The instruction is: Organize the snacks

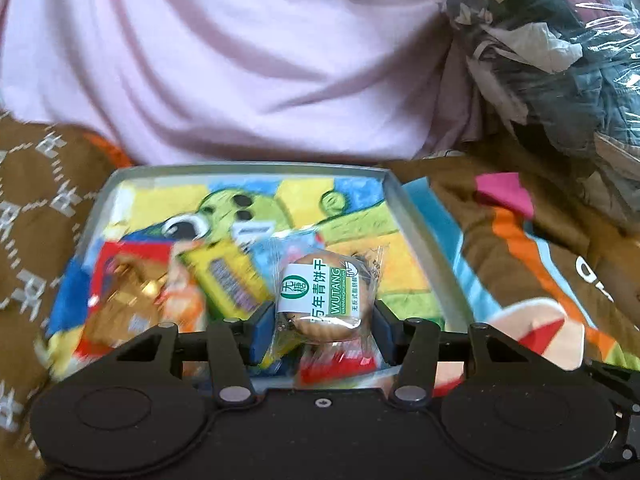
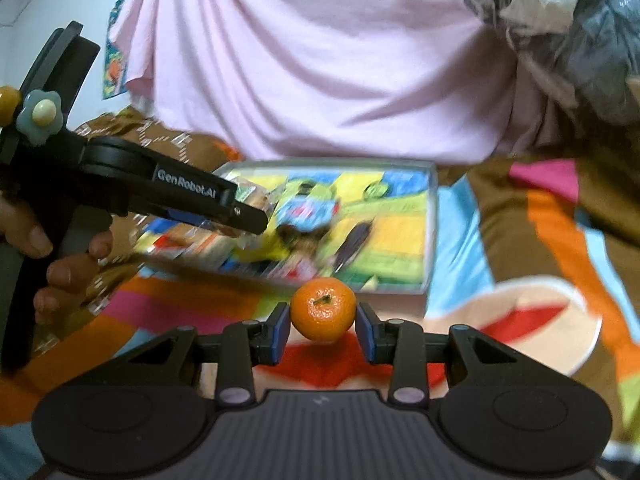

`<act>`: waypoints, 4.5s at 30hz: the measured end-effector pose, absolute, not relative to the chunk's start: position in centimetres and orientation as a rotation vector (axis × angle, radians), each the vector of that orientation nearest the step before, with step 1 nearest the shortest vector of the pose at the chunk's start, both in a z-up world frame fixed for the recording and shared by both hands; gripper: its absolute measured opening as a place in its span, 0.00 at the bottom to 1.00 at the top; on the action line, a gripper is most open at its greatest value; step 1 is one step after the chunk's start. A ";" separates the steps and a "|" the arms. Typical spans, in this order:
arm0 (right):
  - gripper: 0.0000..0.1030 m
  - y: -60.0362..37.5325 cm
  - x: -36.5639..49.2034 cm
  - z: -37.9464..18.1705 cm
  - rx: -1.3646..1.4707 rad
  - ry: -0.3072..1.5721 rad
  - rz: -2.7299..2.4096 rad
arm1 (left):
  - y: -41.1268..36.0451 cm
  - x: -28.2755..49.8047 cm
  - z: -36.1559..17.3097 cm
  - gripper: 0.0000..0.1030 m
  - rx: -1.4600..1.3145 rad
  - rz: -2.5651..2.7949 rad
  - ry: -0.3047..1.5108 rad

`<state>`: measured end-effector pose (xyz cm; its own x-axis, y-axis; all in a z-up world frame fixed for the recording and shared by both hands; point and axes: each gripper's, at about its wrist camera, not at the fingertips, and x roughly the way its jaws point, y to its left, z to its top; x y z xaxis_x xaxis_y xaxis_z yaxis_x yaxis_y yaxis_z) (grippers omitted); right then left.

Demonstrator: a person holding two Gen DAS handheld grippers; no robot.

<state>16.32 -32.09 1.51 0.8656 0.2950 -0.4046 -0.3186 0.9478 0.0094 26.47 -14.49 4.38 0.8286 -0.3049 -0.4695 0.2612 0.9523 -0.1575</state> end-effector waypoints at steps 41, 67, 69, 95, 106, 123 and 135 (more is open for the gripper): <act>1.00 -34.3 18.6 2.4 -0.019 0.324 0.182 | -17.1 28.8 5.4 0.99 -0.097 -0.309 0.462; 1.00 -32.2 11.3 8.7 0.070 0.235 0.175 | -9.9 15.9 9.9 0.99 -0.079 -0.113 0.347; 1.00 -31.9 10.5 8.9 0.074 0.238 0.176 | -9.3 14.8 10.0 0.99 -0.077 -0.101 0.349; 1.00 -27.8 2.0 7.2 0.108 0.320 0.165 | -3.8 3.2 6.9 0.99 -0.026 -0.024 0.362; 1.00 -27.3 0.7 4.4 0.067 0.374 0.161 | -2.3 1.9 2.8 0.99 -0.079 0.012 0.452; 1.00 -26.0 0.9 2.3 0.082 0.442 0.213 | -1.9 1.5 0.1 0.99 -0.169 0.041 0.520; 1.00 -26.0 1.0 1.9 0.104 0.448 0.176 | -2.4 1.9 -0.5 0.99 -0.141 0.037 0.528</act>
<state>1.04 -25.98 1.86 0.8867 0.1918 -0.4208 -0.1464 0.9795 0.1381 1.88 -2.40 -0.49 0.8634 -0.0014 -0.5046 -0.0714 0.9896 -0.1248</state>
